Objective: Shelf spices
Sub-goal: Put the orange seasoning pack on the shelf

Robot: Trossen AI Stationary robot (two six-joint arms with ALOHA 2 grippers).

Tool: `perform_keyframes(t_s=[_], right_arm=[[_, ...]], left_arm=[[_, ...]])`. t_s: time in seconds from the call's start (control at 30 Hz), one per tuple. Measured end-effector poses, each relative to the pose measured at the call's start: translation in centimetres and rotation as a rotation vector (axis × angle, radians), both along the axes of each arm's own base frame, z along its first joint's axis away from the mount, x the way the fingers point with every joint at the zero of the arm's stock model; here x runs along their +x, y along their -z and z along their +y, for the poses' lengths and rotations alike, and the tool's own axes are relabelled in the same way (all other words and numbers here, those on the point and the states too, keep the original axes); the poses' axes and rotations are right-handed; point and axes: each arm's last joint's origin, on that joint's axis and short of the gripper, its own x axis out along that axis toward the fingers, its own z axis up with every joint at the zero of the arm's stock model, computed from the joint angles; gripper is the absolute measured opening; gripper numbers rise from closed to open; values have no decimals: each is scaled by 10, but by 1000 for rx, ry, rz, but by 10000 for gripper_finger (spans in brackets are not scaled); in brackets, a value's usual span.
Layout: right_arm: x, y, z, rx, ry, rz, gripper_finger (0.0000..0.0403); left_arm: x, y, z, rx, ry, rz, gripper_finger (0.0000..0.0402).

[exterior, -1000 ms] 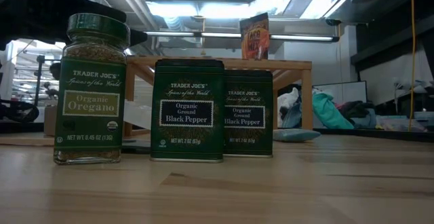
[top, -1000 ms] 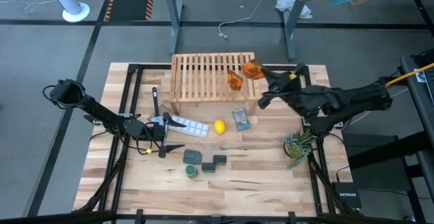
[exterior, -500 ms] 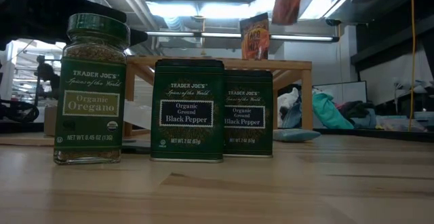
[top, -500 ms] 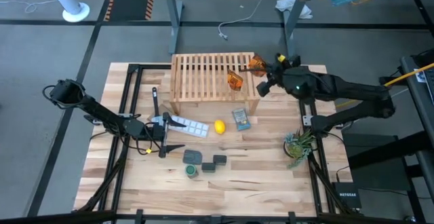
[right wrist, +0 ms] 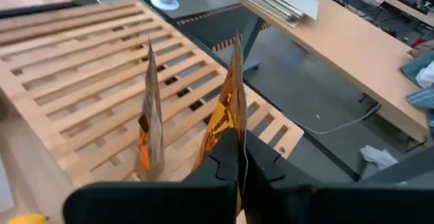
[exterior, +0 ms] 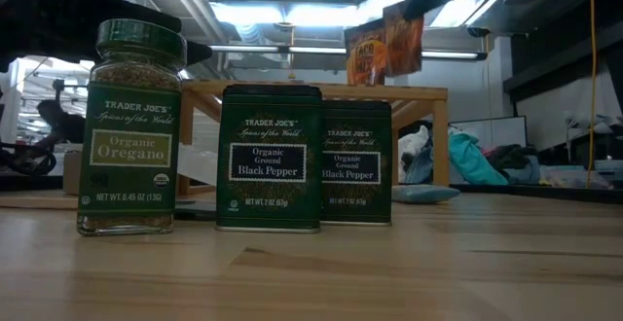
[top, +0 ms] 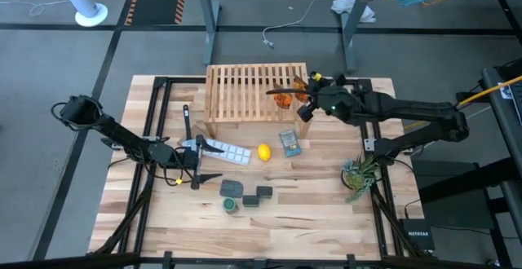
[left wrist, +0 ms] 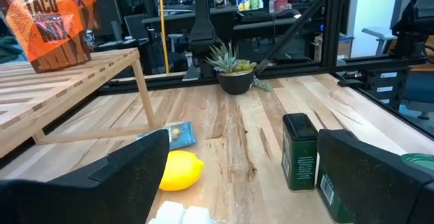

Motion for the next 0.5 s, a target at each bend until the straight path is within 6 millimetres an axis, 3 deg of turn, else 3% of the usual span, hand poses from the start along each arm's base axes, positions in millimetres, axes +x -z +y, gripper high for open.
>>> perform_keyframes(t_s=[0.5], right_arm=[[5, 33, 0, 26, -2, 0, 1]], left_arm=[[0, 0, 0, -4, 0, 0, 368]])
